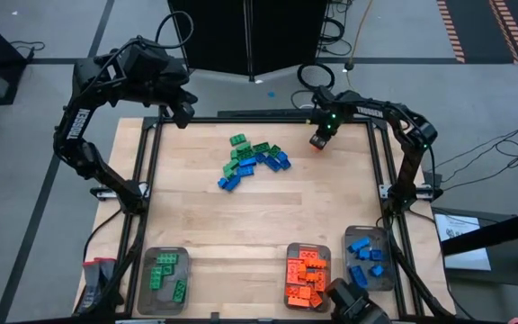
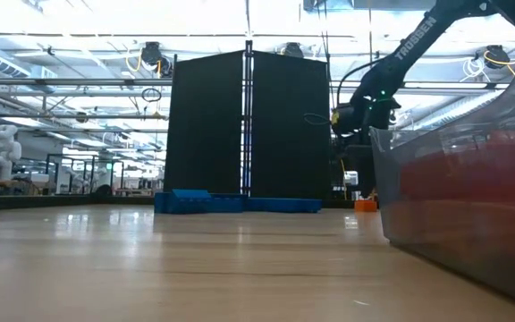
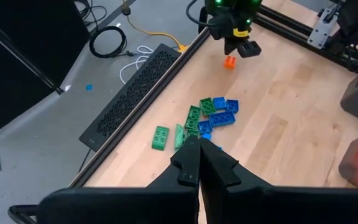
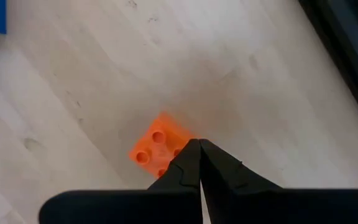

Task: Sort blocks
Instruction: Put the orange game piece into the center black bin

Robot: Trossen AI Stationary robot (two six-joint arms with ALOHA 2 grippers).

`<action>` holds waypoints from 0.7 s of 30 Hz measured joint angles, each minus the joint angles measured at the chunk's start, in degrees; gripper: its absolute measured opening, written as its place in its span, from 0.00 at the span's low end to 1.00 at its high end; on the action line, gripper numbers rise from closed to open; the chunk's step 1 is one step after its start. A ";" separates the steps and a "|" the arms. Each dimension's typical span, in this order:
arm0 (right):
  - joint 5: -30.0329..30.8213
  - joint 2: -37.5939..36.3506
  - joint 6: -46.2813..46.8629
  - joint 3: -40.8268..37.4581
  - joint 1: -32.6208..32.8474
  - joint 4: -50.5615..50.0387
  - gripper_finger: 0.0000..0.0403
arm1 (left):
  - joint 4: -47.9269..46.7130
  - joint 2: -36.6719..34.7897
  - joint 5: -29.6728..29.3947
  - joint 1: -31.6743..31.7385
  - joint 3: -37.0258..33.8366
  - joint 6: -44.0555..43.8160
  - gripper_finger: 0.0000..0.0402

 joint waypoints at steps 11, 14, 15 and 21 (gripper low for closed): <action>3.88 0.49 1.64 0.06 2.12 -2.31 0.00 | 0.00 0.00 0.02 -1.57 0.00 -1.08 0.00; 4.86 0.70 1.70 0.10 3.29 -2.38 0.00 | 0.00 0.00 0.02 -2.13 0.00 -1.08 0.00; 5.04 0.70 1.88 0.11 3.73 -2.43 0.00 | 0.00 0.00 0.02 -2.41 0.00 -1.08 0.00; 4.50 0.42 1.42 0.10 9.02 -6.37 0.00 | 0.00 0.00 0.04 -3.46 0.00 -1.10 0.00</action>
